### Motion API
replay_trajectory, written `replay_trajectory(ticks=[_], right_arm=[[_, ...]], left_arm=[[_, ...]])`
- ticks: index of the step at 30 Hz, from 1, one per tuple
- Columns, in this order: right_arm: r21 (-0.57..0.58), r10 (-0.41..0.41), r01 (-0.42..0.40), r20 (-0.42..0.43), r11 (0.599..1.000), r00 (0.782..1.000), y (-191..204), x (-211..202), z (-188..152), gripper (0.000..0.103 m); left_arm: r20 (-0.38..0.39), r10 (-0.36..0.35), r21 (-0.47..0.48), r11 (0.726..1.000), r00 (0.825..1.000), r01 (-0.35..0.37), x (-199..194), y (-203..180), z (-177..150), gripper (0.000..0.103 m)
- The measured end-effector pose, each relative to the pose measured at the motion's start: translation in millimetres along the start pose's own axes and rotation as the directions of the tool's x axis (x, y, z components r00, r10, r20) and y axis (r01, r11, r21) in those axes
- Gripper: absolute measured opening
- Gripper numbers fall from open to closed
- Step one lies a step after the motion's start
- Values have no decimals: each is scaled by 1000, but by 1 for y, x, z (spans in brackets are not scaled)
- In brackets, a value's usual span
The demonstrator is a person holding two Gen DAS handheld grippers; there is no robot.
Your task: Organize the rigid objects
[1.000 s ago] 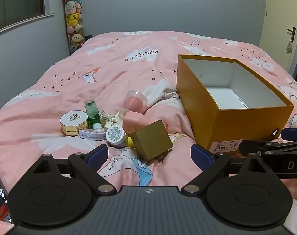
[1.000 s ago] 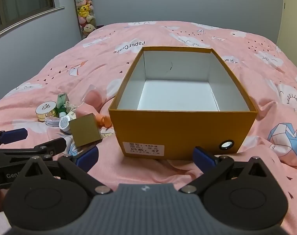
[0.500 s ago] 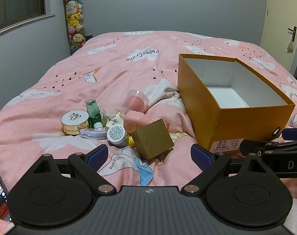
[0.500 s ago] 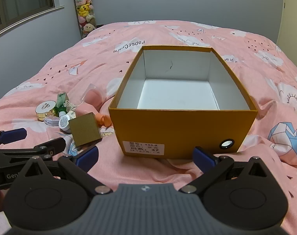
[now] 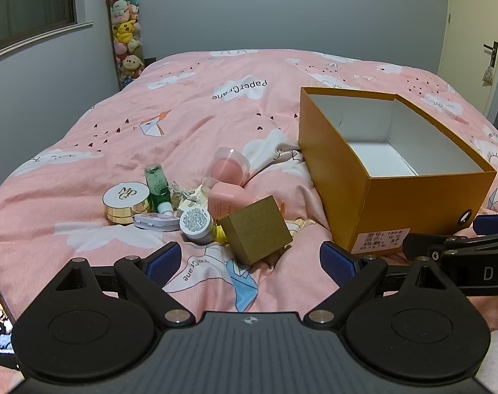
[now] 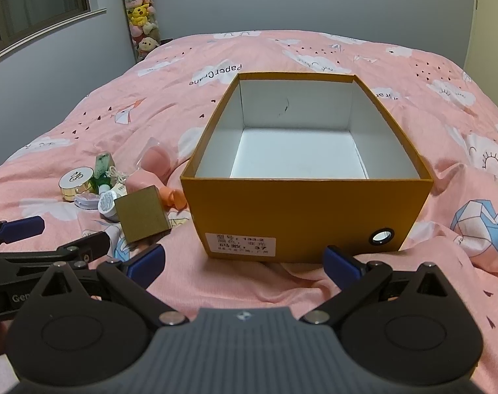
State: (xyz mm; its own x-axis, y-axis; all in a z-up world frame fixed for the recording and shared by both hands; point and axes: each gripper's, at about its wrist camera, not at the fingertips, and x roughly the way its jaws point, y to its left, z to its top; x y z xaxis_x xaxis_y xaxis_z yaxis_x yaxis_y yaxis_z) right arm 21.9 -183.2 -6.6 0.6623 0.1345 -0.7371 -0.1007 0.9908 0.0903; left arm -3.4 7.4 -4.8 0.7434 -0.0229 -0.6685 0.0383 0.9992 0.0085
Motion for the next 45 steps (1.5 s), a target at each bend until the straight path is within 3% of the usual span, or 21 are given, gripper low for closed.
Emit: replay_trajectory(ticks=[45], right_arm=[[16,9,-9,-25,1000,1000,-2,3,-1,100]], left_arm=[[-13,5,3,1000,1000,-5,4,-1,-4,103]])
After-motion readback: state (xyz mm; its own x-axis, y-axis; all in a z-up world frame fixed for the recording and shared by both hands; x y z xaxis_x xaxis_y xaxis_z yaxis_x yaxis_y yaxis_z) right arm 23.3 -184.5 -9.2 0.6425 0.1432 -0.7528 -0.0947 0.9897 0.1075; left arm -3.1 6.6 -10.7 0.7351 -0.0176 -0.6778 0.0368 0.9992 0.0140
